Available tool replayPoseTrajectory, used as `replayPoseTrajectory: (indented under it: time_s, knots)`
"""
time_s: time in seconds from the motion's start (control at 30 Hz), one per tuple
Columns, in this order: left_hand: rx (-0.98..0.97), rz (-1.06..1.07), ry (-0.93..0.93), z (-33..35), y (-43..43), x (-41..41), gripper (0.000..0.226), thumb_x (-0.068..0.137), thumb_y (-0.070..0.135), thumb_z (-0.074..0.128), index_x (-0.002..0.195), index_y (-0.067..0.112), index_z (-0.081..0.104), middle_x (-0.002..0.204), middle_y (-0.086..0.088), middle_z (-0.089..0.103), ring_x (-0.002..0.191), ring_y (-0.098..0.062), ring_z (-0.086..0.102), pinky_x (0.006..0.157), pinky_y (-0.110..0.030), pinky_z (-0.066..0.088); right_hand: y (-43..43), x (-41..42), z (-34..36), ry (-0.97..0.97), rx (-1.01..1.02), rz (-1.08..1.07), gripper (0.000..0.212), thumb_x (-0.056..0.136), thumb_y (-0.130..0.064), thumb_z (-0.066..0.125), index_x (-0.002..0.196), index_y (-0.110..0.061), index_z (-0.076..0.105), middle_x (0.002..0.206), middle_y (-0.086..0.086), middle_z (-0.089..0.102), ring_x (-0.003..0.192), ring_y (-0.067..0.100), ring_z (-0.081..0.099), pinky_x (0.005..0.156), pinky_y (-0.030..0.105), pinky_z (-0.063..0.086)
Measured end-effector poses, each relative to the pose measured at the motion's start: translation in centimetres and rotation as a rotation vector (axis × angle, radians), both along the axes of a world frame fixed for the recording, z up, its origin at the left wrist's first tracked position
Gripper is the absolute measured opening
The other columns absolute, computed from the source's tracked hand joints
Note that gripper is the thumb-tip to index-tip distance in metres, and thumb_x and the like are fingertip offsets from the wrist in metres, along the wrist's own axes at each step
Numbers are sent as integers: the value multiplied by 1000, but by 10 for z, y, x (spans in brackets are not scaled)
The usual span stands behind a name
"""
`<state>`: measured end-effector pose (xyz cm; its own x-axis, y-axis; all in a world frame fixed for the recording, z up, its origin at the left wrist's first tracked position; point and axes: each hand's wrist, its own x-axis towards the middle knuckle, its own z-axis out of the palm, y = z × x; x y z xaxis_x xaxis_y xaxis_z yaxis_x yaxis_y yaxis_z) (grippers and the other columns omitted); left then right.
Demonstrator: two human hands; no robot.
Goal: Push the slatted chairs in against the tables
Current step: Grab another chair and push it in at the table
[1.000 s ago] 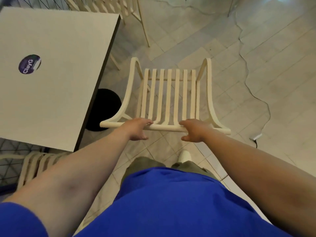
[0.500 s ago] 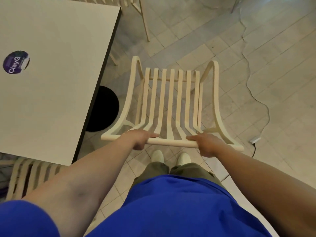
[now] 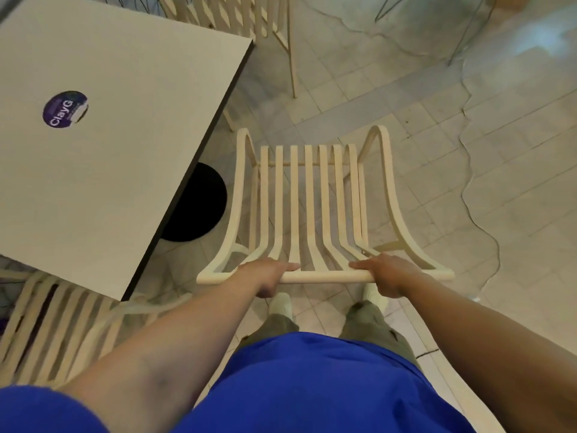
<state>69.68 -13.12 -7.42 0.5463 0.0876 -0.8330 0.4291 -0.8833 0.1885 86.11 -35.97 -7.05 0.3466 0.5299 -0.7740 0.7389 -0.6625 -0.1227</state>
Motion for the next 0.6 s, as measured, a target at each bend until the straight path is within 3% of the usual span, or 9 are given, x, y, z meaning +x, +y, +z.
replayPoseTrajectory:
  time_s: [0.13,0.23,0.47,0.6]
  knots:
    - [21,134,-15,4,-24,10,92,90,-2,55,153,55,21,104,4,49,80,-14,54,72,-32,51,-3,34,0,16,11,96,76,91,-5,57,150,-45,29,131,0,55,109,19,59,92,32,48]
    - [31,214,-13,8,-42,21,90,92,-3,51,151,57,21,106,4,47,85,-18,54,72,-32,45,-6,61,-3,35,15,168,80,89,-4,59,151,-46,29,126,0,57,105,20,61,91,33,50]
    - [19,440,-20,4,-106,54,86,94,1,51,149,61,23,110,2,53,90,-18,56,83,-38,53,-23,131,3,36,24,378,78,89,-2,58,150,-45,32,122,1,58,91,17,54,89,33,49]
    - [4,516,-14,6,-138,71,87,94,-1,49,151,59,21,100,4,48,80,-15,52,70,-32,45,-34,159,0,24,26,456,79,89,-2,61,149,-46,33,123,1,58,100,20,58,91,35,49]
